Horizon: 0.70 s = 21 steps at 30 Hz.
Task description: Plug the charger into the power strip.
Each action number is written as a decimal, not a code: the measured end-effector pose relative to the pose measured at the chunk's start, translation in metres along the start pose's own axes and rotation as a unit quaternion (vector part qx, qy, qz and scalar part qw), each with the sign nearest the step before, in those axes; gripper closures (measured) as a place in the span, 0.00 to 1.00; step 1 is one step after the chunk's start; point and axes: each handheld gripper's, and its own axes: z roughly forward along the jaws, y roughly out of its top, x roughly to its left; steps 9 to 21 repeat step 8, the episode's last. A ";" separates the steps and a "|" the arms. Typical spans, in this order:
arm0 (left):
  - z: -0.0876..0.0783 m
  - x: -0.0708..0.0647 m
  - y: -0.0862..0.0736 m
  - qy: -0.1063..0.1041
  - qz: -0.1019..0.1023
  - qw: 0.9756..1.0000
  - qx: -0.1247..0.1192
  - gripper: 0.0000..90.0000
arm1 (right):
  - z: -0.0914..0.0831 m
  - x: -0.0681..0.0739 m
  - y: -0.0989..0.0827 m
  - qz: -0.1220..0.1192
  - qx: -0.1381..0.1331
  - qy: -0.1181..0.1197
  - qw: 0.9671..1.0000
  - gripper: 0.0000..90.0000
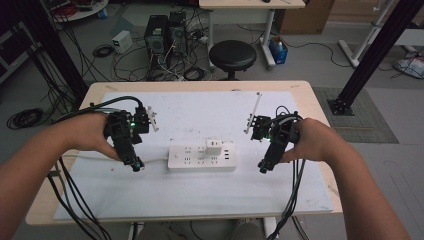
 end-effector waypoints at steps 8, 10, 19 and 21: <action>0.000 0.001 -0.001 0.001 0.004 1.000 0.002 0.23 | 0.000 0.000 -0.001 0.000 -0.007 0.001 1.000 0.13; 0.000 0.001 -0.001 0.001 0.004 1.000 0.002 0.23 | 0.000 0.000 -0.001 0.000 -0.007 0.001 1.000 0.13; 0.000 0.001 -0.001 0.001 0.004 1.000 0.002 0.23 | 0.000 0.000 -0.001 0.000 -0.007 0.001 1.000 0.13; 0.000 0.001 -0.001 0.001 0.004 1.000 0.002 0.23 | 0.000 0.000 -0.001 0.000 -0.007 0.001 1.000 0.13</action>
